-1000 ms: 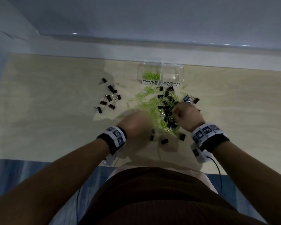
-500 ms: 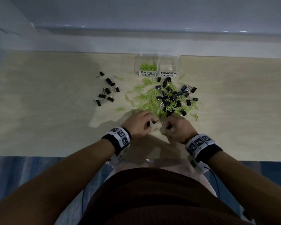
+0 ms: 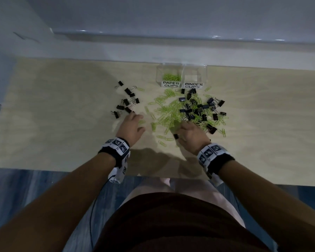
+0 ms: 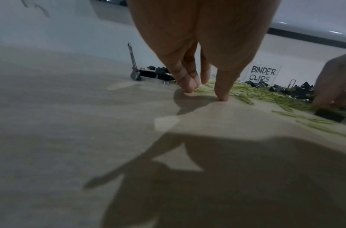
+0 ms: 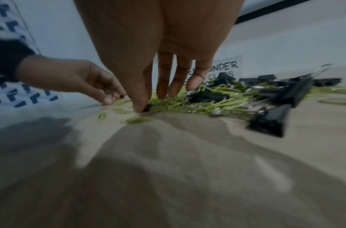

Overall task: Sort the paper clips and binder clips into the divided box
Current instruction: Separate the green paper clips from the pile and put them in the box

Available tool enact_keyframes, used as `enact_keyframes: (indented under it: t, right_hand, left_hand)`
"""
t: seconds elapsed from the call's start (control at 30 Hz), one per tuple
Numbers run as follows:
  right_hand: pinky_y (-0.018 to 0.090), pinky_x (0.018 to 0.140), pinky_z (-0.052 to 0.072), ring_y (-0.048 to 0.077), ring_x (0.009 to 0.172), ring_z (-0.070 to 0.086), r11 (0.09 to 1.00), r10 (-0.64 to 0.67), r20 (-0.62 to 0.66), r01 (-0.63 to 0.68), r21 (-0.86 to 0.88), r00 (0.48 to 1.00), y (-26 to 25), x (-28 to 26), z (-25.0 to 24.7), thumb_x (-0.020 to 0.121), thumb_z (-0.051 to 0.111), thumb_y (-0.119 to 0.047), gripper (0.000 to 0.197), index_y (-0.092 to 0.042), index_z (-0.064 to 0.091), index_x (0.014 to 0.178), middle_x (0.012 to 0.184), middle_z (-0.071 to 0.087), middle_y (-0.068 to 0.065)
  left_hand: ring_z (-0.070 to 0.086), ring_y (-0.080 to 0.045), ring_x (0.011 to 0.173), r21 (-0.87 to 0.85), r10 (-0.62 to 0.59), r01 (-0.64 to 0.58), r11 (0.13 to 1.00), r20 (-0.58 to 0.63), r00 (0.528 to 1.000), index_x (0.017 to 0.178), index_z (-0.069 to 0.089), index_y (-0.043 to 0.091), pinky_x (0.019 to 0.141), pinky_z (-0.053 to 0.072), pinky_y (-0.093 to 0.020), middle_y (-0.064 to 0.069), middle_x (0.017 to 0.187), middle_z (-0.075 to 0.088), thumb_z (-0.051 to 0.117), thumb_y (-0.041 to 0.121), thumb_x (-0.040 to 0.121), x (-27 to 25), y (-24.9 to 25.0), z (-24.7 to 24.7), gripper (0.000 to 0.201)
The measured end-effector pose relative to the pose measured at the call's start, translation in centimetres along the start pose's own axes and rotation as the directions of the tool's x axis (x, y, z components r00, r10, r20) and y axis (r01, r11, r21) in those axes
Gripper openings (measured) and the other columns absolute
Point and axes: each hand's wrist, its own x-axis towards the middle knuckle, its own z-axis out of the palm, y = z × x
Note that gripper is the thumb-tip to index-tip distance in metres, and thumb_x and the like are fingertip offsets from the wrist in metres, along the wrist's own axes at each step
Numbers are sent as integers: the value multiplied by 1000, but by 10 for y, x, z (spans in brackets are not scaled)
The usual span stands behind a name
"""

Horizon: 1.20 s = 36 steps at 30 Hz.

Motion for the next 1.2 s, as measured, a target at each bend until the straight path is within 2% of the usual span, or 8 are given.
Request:
enact_keyframes:
  t: [0.1, 0.27, 0.43, 0.57, 0.67, 0.9, 1.07, 1.2]
  right_hand:
    - [44, 97, 42, 25, 114, 46, 999, 25, 84, -21, -49, 996, -5, 8, 3, 83, 62, -14, 30, -15, 63, 112, 119, 54, 3]
    - [44, 81, 49, 25, 93, 53, 994, 104, -122, -99, 45, 987, 19, 0, -5, 76, 65, -20, 22, -14, 62, 97, 101, 56, 4]
    - [45, 92, 44, 26, 104, 49, 949, 315, -139, -316, 17, 939, 54, -4, -24, 76, 64, -24, 31, -15, 59, 105, 110, 53, 6]
    - [45, 88, 48, 28, 102, 51, 982, 190, -125, -190, 10, 974, 50, 31, -42, 79, 61, -20, 43, -12, 55, 120, 111, 54, 8]
    - [47, 92, 47, 31, 110, 51, 995, 92, -35, -93, -29, 995, 33, 74, -52, 80, 58, -18, 47, -11, 52, 125, 121, 52, 10]
    - [48, 108, 33, 31, 132, 36, 982, 108, 288, -57, -180, 952, 1, 131, -53, 79, 61, -6, 72, -19, 32, 142, 152, 23, 1]
    - [48, 108, 32, 28, 132, 39, 958, -38, 316, 124, -257, 948, 2, 110, -43, 79, 58, -7, 70, -21, 33, 142, 152, 25, 2]
    - [46, 107, 30, 22, 127, 43, 969, -121, 271, 173, -175, 955, 16, 86, -37, 79, 58, -16, 68, -26, 33, 142, 140, 40, -2]
  left_hand:
    - [54, -30, 112, -106, -18, 15, 994, -26, 1000, 130, 49, 6, 98, 45, -39, -15, 126, 48, 62, 17, 86, 7, 10, 6, 47]
    - [48, -29, 117, -109, 31, -40, 993, -84, 996, 135, 44, 3, 103, 37, -34, -17, 130, 43, 56, 12, 89, 35, 34, 4, 48]
    - [34, -31, 127, -43, -21, 20, 999, -32, 999, 141, 32, 7, 105, 39, -39, -14, 141, 33, 51, 13, 91, 70, 48, 0, 54]
    - [41, -25, 119, -29, 117, -116, 993, 21, 993, 131, 51, 8, 102, 37, -30, -9, 131, 43, 48, 9, 89, 72, 59, 3, 41]
    - [44, -30, 116, -21, 203, -203, 979, 12, 979, 127, 54, 5, 103, 39, -38, -13, 126, 47, 48, 9, 88, 73, 55, 2, 40]
    - [33, -38, 131, 234, -76, 72, 970, 9, 997, 141, 28, -1, 109, 31, -47, -21, 143, 34, 47, 17, 91, 102, 29, -23, 56]
    - [31, -33, 135, 176, 130, -153, 972, 135, 982, 144, 24, 0, 112, 28, -44, -19, 147, 32, 46, 16, 92, 75, 35, -15, 59]
    - [31, -31, 134, 110, 287, -317, 942, 225, 931, 146, 24, 6, 112, 29, -43, -16, 147, 32, 60, 35, 88, 43, 37, -6, 74]
